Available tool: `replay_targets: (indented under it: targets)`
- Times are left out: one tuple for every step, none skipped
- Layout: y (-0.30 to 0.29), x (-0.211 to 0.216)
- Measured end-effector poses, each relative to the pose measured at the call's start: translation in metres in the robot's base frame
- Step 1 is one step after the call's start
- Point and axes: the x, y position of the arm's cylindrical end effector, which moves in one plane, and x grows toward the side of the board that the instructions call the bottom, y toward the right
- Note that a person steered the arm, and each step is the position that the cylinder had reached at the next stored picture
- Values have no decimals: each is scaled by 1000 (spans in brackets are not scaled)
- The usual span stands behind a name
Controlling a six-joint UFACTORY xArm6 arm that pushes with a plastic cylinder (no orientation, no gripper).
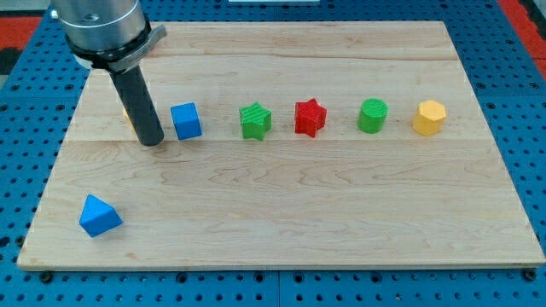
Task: Move the yellow heart parallel to the blue cube
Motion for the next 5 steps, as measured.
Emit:
replay_targets:
  targets:
    - [0, 0]
    - [5, -1]
    - [5, -14]
    - [5, -20]
    - [5, -20]
